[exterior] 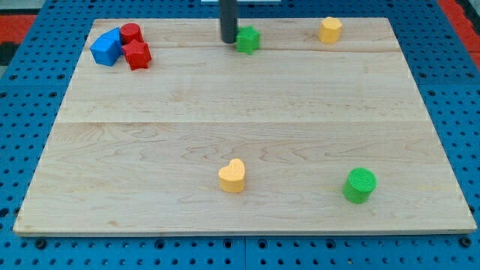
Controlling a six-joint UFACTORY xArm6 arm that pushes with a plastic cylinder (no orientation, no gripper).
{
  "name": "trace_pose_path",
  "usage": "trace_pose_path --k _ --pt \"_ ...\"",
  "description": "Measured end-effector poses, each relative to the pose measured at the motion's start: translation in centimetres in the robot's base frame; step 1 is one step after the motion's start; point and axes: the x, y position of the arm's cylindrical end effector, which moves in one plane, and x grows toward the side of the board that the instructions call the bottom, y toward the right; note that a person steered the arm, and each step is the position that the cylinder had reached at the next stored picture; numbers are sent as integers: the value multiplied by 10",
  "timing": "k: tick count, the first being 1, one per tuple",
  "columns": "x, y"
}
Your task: Move the green circle towards the center of the board
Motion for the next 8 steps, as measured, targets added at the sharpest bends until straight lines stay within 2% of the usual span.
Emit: trace_pose_path --k 2,3,4,5,6,7,8 --pt "3 90" --pt "28 115" --pt "105 125" --pt "184 166" --pt "243 212" --pt "305 235" --pt "356 222"
